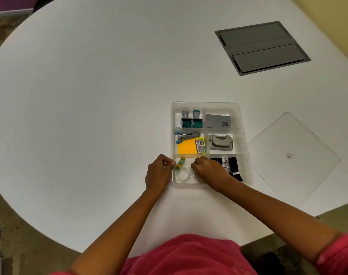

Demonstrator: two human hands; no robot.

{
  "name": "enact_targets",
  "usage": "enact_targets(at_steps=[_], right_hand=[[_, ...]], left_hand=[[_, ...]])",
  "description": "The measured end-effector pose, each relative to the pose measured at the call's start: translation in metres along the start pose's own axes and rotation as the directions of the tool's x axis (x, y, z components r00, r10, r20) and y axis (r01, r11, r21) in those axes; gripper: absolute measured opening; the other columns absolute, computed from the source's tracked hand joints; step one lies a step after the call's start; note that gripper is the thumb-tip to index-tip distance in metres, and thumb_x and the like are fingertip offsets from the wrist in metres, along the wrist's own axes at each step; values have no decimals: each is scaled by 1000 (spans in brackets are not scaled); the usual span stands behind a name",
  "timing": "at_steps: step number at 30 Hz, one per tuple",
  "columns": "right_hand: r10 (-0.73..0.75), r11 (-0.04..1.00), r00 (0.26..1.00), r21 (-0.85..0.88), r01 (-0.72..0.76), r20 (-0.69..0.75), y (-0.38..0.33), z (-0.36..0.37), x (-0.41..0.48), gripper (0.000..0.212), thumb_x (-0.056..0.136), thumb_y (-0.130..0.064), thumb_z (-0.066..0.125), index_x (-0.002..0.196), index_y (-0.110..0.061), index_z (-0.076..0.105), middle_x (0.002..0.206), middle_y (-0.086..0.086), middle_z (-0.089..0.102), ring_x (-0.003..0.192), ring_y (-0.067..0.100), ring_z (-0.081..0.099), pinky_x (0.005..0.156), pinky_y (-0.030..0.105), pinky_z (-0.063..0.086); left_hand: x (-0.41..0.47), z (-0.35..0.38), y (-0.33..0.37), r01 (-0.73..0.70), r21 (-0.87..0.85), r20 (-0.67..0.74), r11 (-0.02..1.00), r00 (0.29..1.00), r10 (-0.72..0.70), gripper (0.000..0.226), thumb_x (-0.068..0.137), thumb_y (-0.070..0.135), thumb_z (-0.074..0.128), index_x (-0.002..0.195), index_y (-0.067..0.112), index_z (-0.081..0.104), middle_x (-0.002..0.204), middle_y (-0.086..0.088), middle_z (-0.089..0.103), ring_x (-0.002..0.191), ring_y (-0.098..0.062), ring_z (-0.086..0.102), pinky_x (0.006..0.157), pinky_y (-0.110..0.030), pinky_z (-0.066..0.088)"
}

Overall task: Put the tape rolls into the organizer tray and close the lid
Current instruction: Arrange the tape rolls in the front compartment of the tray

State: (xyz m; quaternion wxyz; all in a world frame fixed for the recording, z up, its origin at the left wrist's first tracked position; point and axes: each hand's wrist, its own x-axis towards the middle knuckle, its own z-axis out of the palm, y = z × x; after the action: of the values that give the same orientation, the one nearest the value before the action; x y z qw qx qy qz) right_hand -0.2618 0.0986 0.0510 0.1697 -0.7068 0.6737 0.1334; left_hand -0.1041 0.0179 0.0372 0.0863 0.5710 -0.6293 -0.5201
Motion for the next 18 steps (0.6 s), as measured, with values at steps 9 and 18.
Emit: enact_targets(at_steps=[9, 18], right_hand=[[56, 977, 945, 213, 15, -321, -30, -15, 4, 36, 82, 7, 62, 117, -2, 61, 112, 18, 60, 102, 31, 58, 76, 38, 53], [29, 998, 947, 57, -11, -319, -32, -31, 13, 19, 59, 14, 75, 61, 1, 62, 72, 16, 63, 60, 28, 60, 47, 31, 46]], left_hand=[[-1, -2, -1, 1, -8, 15, 1000, 1000, -1, 14, 89, 31, 60, 92, 17, 58, 87, -1, 63, 77, -31, 69, 73, -52, 59], [0, -4, -1, 9, -20, 40, 1000, 999, -8, 16, 89, 30, 61, 93, 14, 60, 84, -1, 63, 75, -30, 69, 71, -51, 60]])
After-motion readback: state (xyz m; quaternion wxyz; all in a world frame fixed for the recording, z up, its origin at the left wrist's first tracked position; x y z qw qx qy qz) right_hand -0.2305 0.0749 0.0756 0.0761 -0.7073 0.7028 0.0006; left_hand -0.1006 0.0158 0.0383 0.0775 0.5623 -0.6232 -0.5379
